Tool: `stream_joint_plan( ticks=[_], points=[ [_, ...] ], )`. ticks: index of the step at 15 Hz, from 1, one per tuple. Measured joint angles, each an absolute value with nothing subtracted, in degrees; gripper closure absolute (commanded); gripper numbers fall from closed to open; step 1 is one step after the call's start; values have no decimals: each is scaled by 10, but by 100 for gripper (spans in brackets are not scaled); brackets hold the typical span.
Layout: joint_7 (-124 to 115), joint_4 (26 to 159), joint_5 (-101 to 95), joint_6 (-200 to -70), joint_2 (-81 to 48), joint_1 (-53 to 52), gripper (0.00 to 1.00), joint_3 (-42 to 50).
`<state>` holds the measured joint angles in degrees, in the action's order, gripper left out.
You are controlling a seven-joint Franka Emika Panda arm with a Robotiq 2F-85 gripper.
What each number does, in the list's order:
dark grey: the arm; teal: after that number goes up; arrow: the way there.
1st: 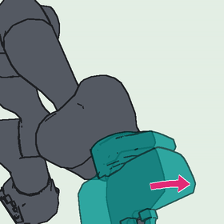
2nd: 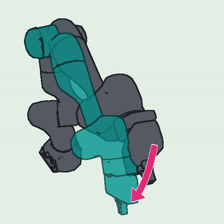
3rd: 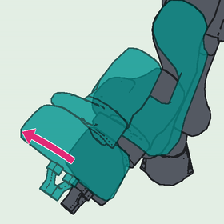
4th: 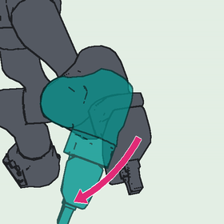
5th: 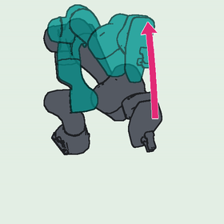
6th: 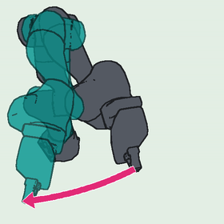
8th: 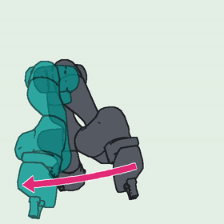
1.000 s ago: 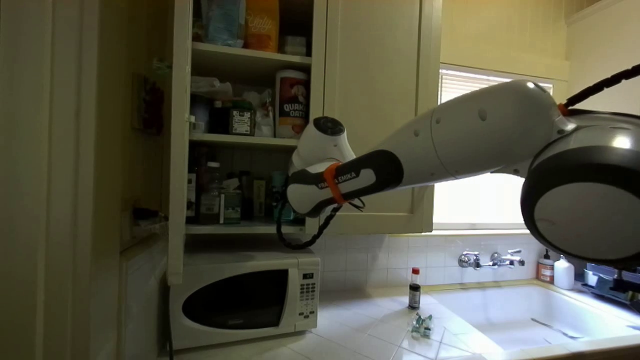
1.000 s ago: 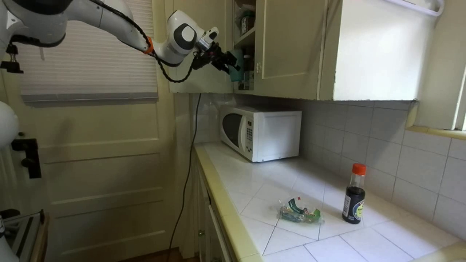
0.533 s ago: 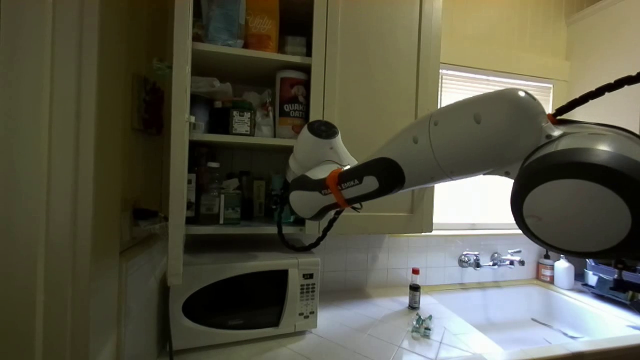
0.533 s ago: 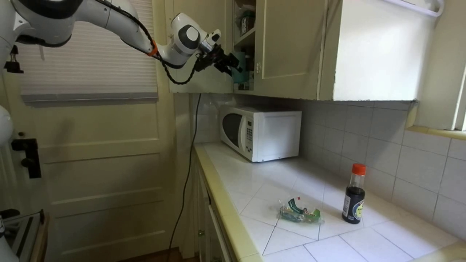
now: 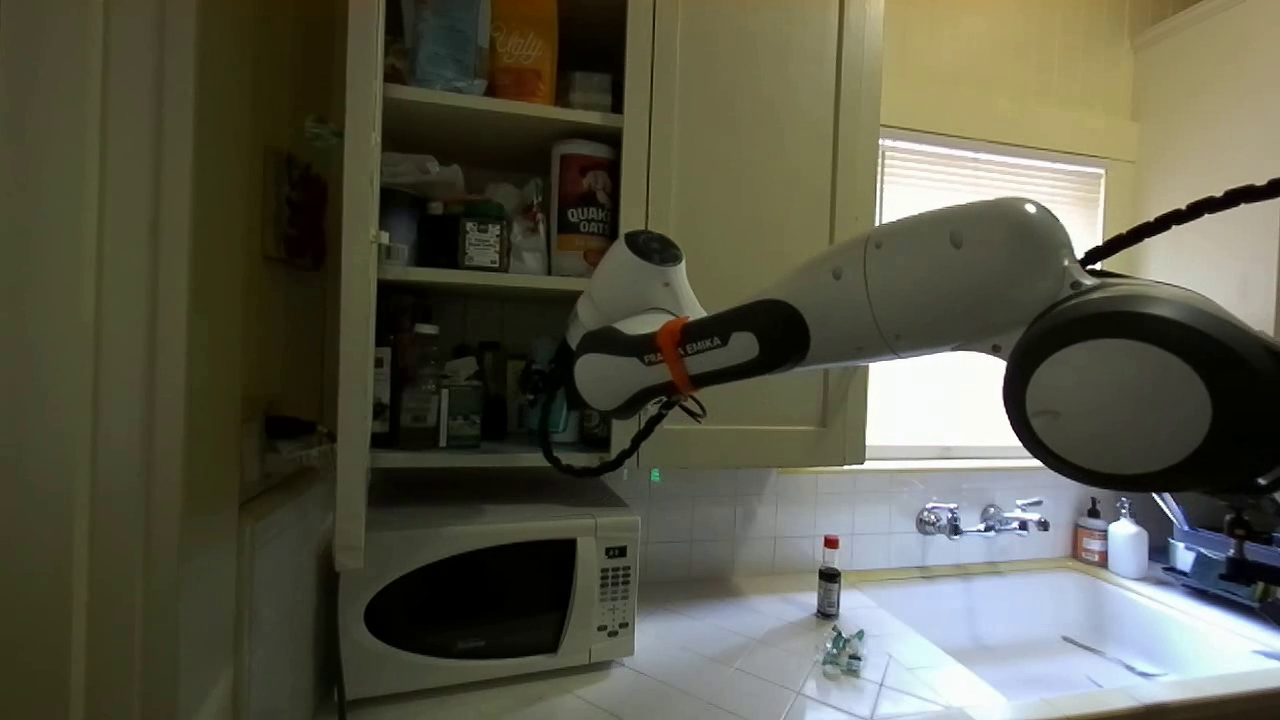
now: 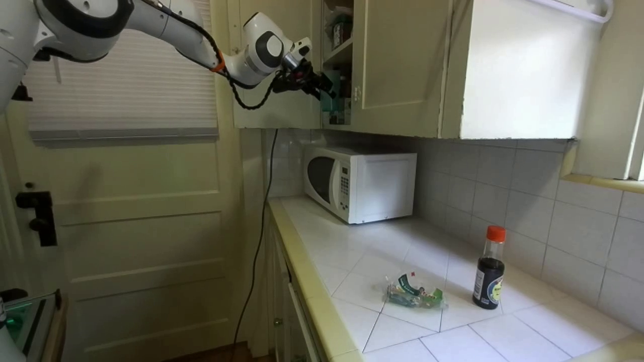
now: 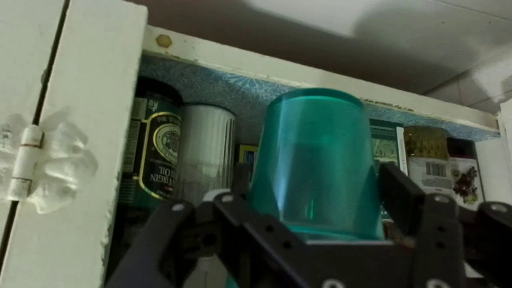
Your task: Put the blue cup in the open upper cabinet then close the cabinet.
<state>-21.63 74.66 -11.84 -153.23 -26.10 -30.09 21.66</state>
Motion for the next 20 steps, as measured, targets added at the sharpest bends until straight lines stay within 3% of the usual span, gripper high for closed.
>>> stream_joint_plan(
  ticks=[20],
  points=[
    [-214, 498, -128, -1362, -412, -252, 45, 218]
  ],
)
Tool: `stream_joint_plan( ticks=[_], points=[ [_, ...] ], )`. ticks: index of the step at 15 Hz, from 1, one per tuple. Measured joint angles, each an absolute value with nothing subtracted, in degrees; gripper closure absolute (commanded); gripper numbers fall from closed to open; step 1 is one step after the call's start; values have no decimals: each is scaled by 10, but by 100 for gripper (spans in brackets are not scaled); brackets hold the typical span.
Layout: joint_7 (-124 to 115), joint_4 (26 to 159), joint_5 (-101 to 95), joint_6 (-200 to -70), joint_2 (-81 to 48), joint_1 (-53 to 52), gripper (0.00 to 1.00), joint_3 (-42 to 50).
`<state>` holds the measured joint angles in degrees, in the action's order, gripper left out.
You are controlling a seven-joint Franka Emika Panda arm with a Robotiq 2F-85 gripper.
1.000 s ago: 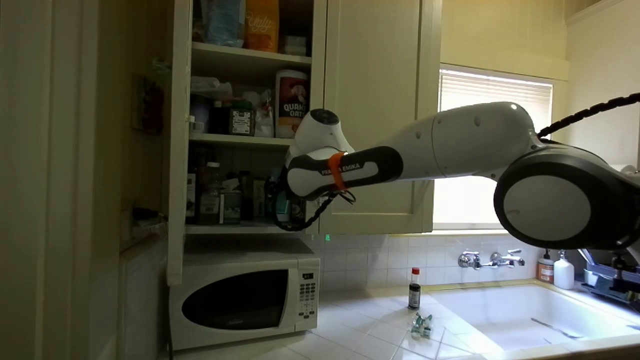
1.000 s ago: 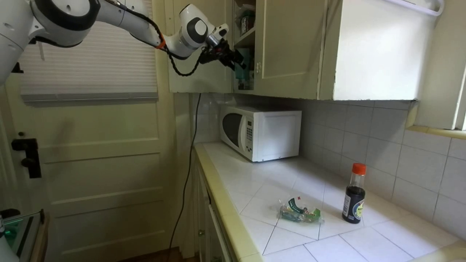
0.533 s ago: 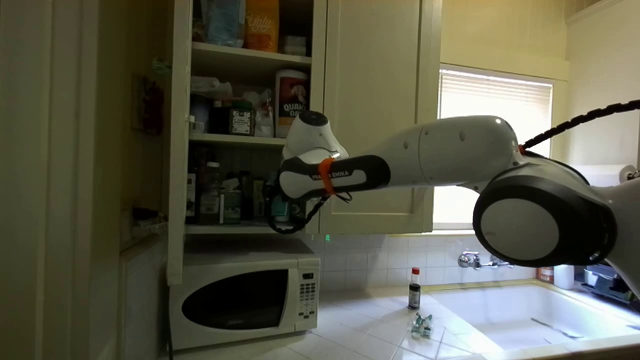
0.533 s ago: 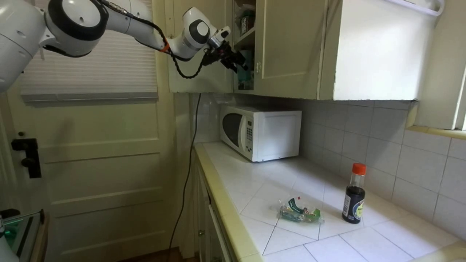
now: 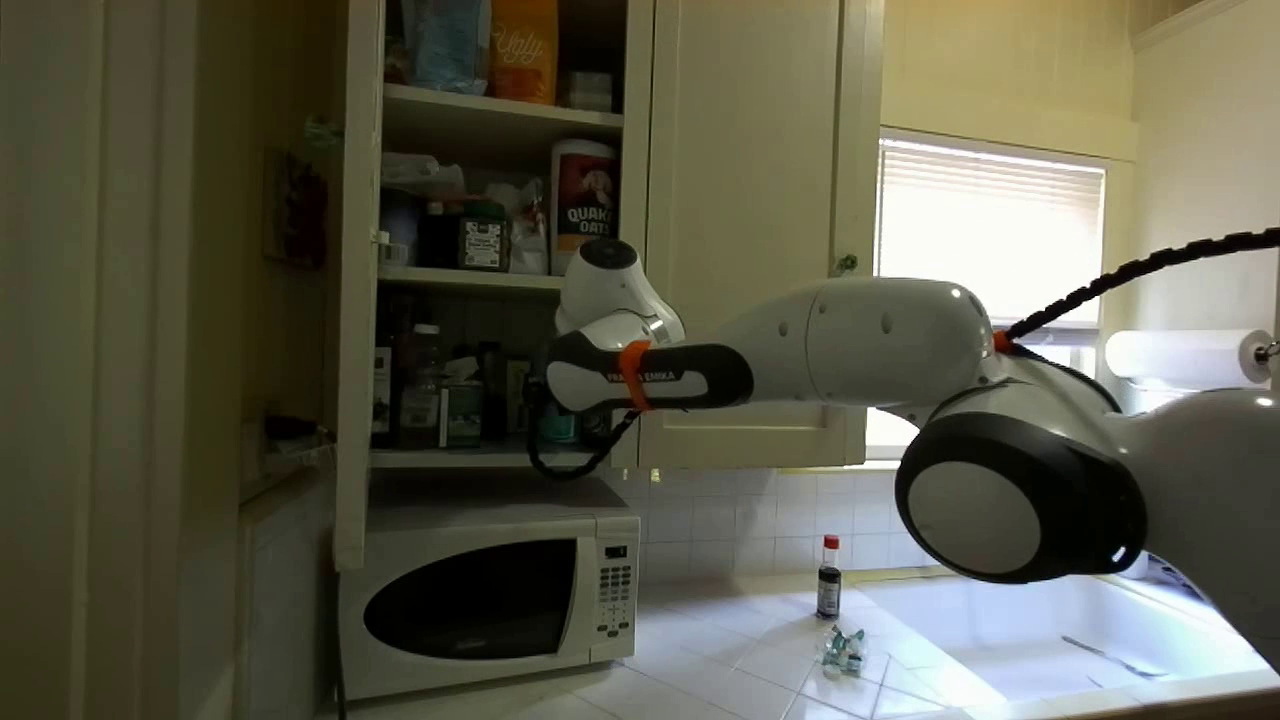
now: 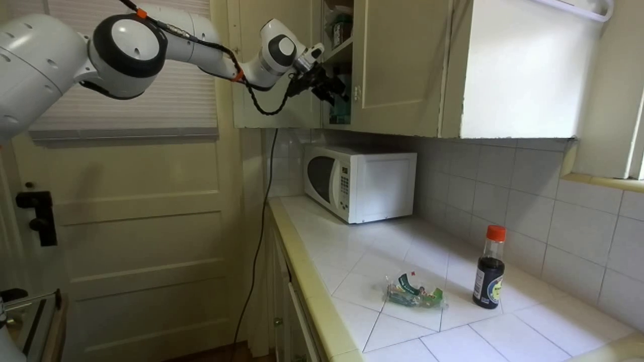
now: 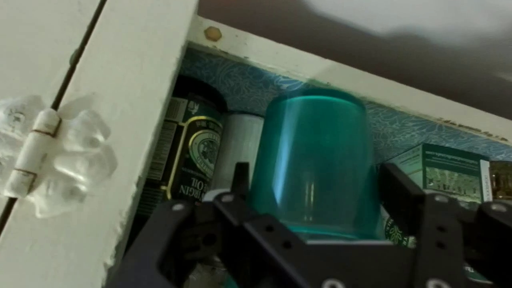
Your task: Put the blue cup in the open upper cabinet then close the cabinet.
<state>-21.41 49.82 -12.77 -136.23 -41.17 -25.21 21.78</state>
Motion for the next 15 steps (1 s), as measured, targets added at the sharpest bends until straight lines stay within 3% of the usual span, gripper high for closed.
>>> stream_joint_plan(
  ticks=[15],
  points=[
    [-213, 358, -78, -1315, -491, -200, 45, 185]
  ],
)
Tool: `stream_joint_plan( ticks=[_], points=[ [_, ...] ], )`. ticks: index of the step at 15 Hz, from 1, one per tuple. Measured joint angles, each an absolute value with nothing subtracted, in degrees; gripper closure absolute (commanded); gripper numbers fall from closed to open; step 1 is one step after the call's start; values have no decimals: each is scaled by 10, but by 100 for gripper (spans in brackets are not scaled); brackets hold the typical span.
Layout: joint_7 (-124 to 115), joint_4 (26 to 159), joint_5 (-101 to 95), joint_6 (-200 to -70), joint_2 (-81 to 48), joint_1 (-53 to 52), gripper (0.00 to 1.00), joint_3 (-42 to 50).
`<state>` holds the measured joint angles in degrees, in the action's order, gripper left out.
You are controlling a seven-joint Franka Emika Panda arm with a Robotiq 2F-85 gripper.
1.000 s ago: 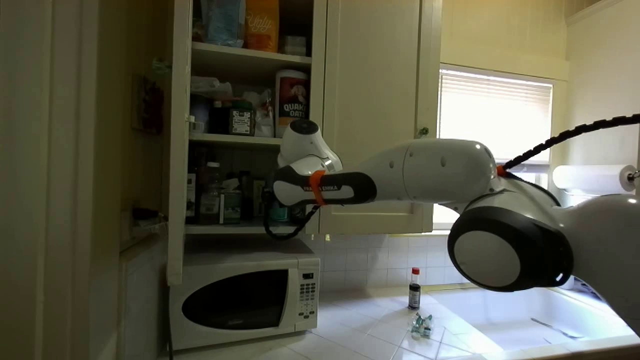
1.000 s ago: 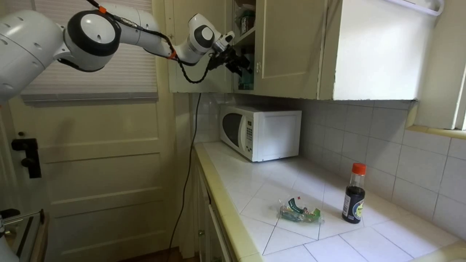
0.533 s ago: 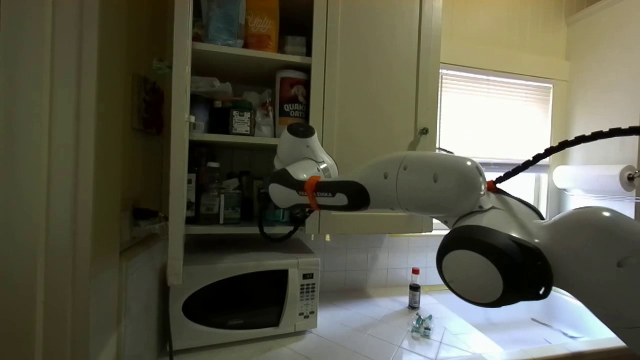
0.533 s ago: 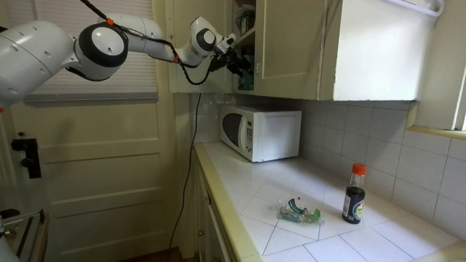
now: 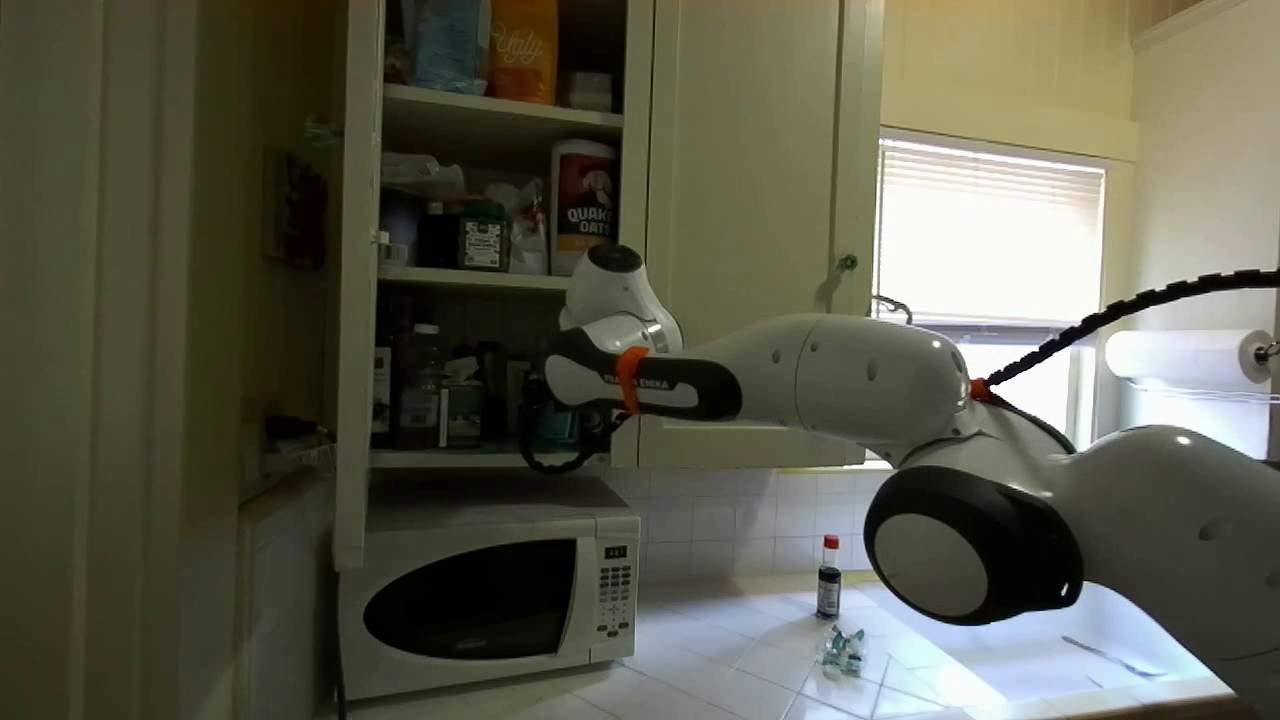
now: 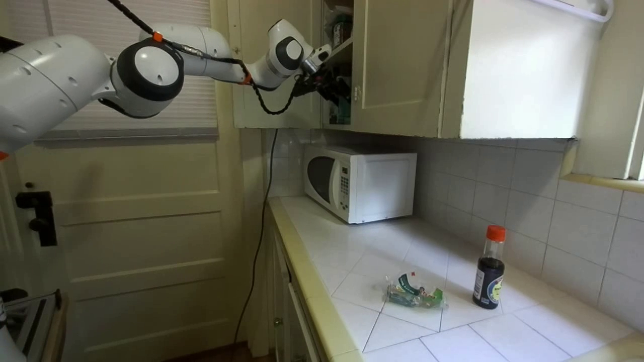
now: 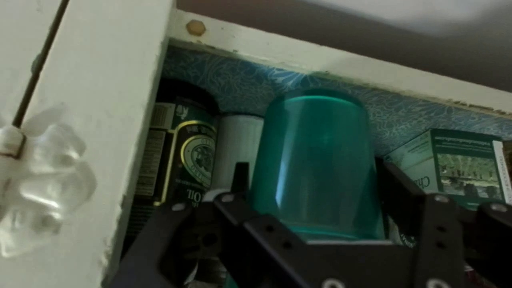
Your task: Put the blue cup in the open upper cabinet then close the cabinet.
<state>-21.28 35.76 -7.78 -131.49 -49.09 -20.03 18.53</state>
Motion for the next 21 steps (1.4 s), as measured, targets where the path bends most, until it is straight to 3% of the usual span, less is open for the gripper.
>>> stream_joint_plan(
  ticks=[8, 9, 12, 13, 21],
  points=[
    [-213, 320, -79, -1286, -510, -200, 45, 190],
    [-213, 317, -80, -1286, -511, -200, 20, 193],
    [-212, 314, -80, -1285, -511, -200, 20, 193],
    [-212, 314, -80, -1285, -511, -200, 45, 193],
    [-217, 315, -80, -1333, -523, -197, 45, 193]
  ],
)
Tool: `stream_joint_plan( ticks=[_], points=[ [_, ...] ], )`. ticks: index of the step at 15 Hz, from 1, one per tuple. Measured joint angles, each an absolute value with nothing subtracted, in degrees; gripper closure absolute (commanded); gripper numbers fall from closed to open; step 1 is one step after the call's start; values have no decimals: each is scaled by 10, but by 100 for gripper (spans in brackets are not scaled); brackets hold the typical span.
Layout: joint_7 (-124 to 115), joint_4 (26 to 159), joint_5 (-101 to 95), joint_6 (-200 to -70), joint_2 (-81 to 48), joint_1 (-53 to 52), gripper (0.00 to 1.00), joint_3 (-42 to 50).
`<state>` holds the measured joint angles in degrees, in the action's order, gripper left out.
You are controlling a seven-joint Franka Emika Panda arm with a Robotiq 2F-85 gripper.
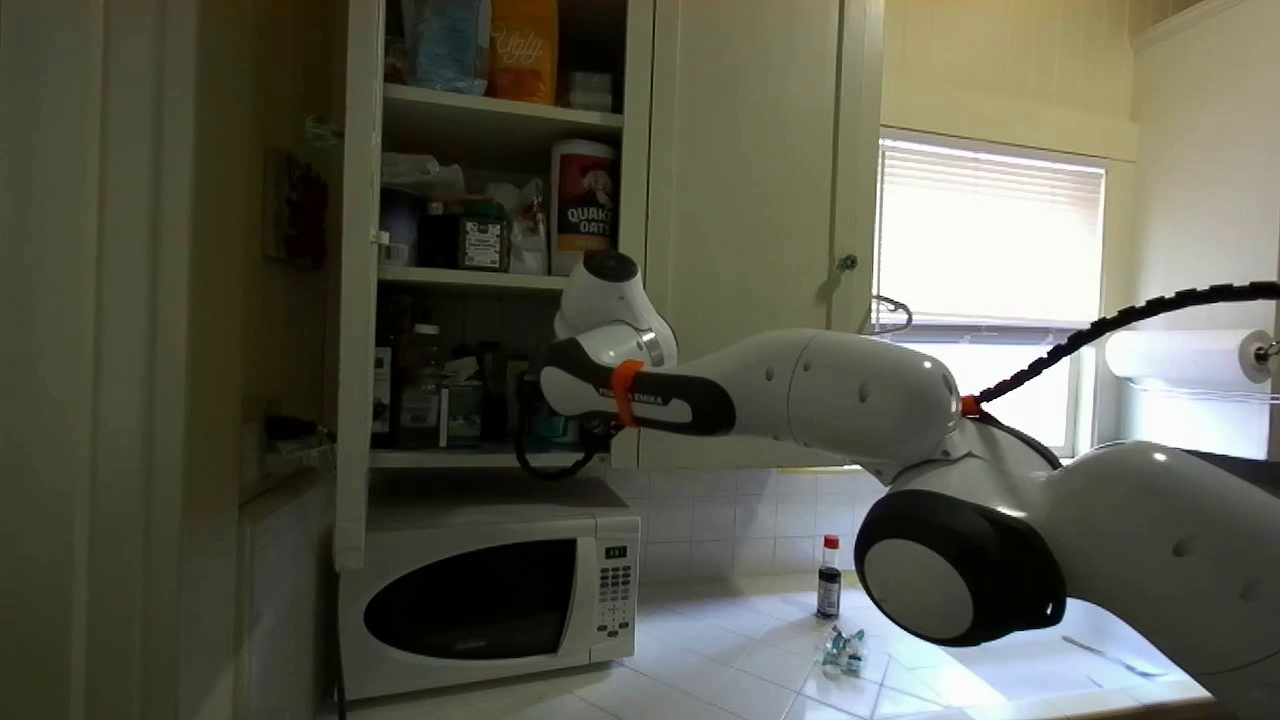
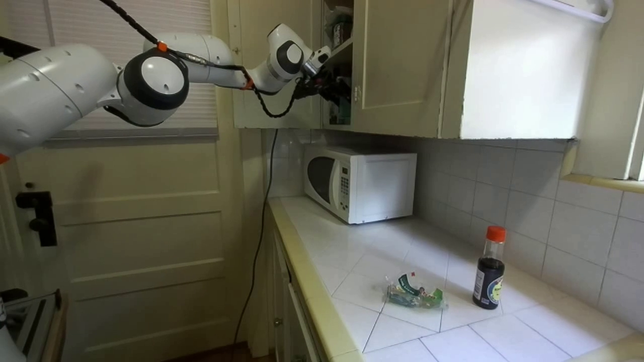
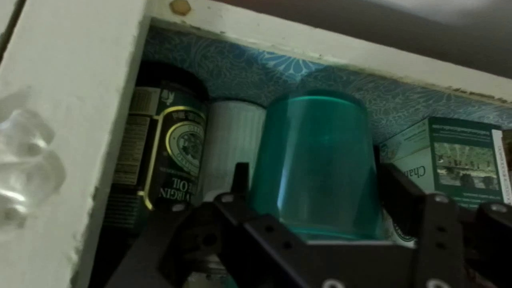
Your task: Put the blue cup in the open upper cabinet then close the cabinet.
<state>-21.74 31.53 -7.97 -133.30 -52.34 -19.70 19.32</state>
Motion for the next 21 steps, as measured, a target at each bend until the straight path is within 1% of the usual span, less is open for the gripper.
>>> stream_joint_plan(
  ticks=[6, 7, 8, 9, 10, 21],
  points=[
    [-218, 316, -80, -1351, -541, -190, 45, 193],
    [-218, 316, -80, -1351, -542, -190, 29, 193],
    [-218, 316, -80, -1351, -543, -189, 5, 193],
    [-218, 316, -80, -1351, -543, -189, 4, 193],
    [-218, 316, -80, -1351, -543, -188, 0, 193],
    [-217, 315, -80, -1349, -543, -188, 0, 197]
  ],
)
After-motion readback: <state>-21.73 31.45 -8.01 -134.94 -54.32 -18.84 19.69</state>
